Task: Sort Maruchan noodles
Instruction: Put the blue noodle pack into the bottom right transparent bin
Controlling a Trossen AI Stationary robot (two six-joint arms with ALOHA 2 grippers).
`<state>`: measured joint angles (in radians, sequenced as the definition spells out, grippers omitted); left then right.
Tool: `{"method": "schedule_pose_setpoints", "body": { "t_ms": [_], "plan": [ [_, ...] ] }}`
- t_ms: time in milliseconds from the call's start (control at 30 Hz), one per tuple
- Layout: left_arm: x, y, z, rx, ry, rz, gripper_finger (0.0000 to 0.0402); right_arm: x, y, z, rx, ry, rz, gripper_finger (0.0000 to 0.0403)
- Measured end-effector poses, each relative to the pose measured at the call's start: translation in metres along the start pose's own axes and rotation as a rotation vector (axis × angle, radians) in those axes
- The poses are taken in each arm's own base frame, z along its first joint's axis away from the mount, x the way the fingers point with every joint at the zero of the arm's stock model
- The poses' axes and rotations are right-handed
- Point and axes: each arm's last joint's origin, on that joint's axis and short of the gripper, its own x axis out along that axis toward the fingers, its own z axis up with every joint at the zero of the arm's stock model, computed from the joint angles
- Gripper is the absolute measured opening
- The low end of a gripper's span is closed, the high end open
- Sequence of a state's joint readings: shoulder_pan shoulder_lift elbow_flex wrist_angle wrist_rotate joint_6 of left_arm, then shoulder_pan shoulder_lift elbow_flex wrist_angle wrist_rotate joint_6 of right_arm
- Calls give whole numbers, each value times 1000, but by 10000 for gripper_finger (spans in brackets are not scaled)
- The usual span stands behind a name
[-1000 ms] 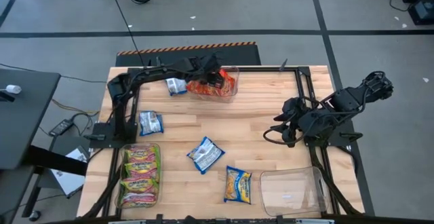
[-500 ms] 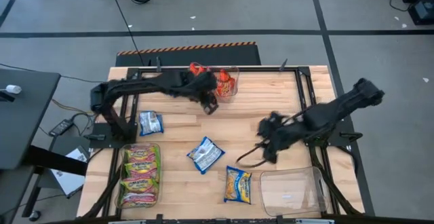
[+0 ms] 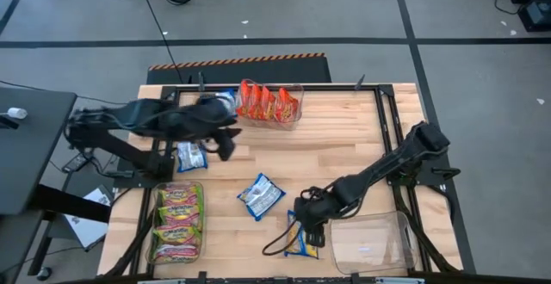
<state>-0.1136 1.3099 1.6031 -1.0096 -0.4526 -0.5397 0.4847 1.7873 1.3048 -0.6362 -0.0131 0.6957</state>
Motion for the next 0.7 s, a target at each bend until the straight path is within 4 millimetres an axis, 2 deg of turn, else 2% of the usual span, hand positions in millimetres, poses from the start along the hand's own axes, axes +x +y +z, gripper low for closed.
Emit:
{"method": "schedule_pose_setpoints", "body": {
  "t_ms": [100,233,367,467,533,700],
  "plan": [
    [-25,5,-1,-29,-58,-35,160,20,-1,-3,59,81,12,197],
    [-46,8,-4,-49,-97,-77,160,42,-11,-6,81,184,-26,197],
    [-55,6,-7,-52,-100,-119,160,57,-28,-7,61,271,-84,197],
    [-58,1,-10,-55,-92,-146,160,60,-44,-4,32,306,-157,197],
    [-60,-2,-12,-43,-87,-165,160,60,-54,1,6,292,-212,197],
    [-62,-7,-15,-27,-79,-190,160,56,-72,30,-146,84,-264,197]
  ]
}}
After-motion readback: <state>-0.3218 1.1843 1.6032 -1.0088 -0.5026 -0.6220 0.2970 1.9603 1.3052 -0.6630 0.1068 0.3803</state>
